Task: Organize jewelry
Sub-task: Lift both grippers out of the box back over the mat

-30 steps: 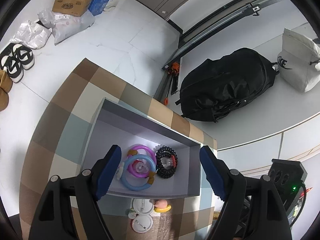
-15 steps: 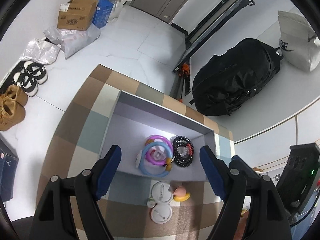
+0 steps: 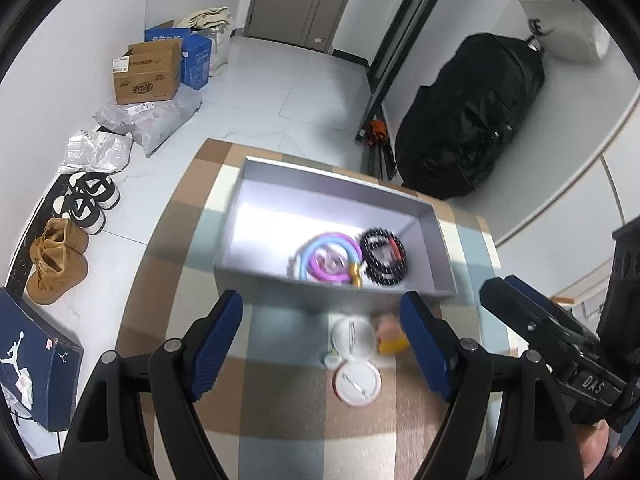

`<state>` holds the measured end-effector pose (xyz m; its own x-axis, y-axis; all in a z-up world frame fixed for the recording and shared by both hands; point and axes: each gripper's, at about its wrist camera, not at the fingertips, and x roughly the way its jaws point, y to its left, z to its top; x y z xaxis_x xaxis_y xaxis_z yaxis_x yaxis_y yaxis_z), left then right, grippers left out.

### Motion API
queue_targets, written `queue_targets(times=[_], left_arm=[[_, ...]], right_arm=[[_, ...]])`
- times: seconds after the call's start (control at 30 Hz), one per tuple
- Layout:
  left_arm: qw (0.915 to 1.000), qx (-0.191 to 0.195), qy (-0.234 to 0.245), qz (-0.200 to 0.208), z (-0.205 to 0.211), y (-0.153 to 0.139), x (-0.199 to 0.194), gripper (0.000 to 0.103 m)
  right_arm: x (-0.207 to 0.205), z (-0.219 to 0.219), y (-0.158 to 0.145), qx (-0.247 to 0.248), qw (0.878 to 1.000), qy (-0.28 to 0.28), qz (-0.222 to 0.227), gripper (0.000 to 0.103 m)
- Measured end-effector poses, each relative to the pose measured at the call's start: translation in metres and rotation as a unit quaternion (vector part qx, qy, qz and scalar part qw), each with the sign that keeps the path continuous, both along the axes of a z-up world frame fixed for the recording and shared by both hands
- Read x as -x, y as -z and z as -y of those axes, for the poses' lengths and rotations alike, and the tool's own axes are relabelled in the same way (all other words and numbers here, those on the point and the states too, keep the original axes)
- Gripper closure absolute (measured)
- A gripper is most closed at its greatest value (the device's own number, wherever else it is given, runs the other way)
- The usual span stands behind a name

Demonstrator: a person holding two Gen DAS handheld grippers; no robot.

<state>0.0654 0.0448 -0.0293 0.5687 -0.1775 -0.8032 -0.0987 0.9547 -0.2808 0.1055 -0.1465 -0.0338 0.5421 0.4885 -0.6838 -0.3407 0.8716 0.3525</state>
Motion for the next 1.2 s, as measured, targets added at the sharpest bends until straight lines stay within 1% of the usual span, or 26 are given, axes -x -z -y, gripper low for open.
queue_targets(times=[0.17,0.37,0.43,0.57,0.67,0.83,0.9,0.97,1.03,1.13,1.2], left_arm=[[0.9997,-0.025,0.007,0.002,0.005,-0.003,0.011,0.026],[0.9993,-0.036,0.010,0.003,0.011,-0.001,0.021,0.026],[0.9994,-0.033,0.011,-0.003,0.012,0.005,0.022,0.025],[0.9988,-0.034,0.021,-0.029,0.019,0.019,0.023,0.025],[0.9973,-0.052,0.040,-0.034,0.030,0.027,0.025,0.025],[0.9941,-0.084,0.058,-0.038,0.040,0.032,0.028,0.025],[0.9935,-0.085,0.064,-0.042,0.041,0.035,0.028,0.025],[0.9941,-0.073,0.070,-0.040,0.042,0.036,0.028,0.025],[0.9938,-0.071,0.078,-0.035,0.045,0.035,0.029,0.025],[0.9916,-0.081,0.093,-0.038,0.053,0.038,0.027,0.025],[0.9914,-0.083,0.091,-0.044,0.055,0.042,0.026,0.025]], right_arm=[[0.013,0.006,0.002,0.005,1.000,0.008,-0.007,0.003],[0.024,0.015,0.003,0.008,1.000,0.017,-0.012,0.001],[0.028,0.016,0.003,0.011,1.000,0.015,-0.011,0.000],[0.036,0.016,0.006,0.020,1.000,0.012,-0.010,0.000],[0.041,0.020,0.006,0.022,1.000,0.012,-0.012,0.000],[0.045,0.032,0.006,0.018,0.999,0.022,-0.016,0.000],[0.046,0.035,0.006,0.017,0.999,0.025,-0.017,0.000],[0.048,0.039,0.006,0.017,0.999,0.030,-0.018,0.000],[0.048,0.042,0.006,0.017,0.999,0.032,-0.019,0.000],[0.049,0.047,0.008,0.019,0.999,0.035,-0.022,0.000],[0.049,0.050,0.009,0.021,0.999,0.037,-0.024,0.000]])
